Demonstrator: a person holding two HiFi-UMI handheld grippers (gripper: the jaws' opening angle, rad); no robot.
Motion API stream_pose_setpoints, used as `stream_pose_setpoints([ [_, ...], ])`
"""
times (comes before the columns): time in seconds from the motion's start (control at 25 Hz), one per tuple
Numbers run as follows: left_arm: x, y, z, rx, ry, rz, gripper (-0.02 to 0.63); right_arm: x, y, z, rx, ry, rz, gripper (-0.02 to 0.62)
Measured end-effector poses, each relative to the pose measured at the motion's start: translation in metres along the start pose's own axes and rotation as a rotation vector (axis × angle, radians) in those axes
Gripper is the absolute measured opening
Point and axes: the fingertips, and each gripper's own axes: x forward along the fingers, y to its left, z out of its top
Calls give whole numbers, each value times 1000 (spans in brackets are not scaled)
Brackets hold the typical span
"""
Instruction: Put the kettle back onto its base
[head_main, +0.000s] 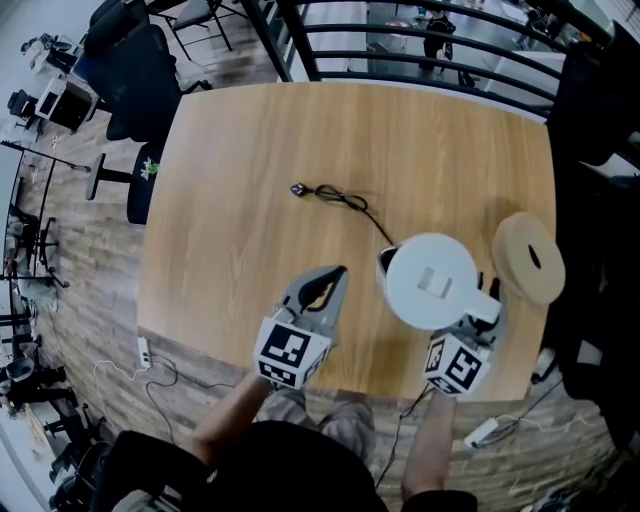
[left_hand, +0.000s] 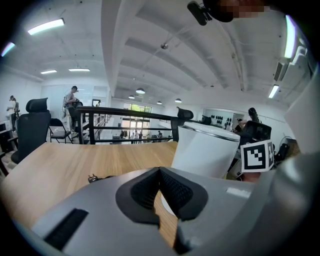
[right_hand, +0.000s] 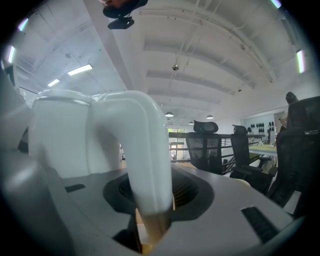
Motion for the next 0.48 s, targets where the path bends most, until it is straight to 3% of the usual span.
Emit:
stream_pose_setpoints([
  [0.48,-5,2,-8,5,13,-25,-2,-12,-2,-13,-8,35,-75,153],
])
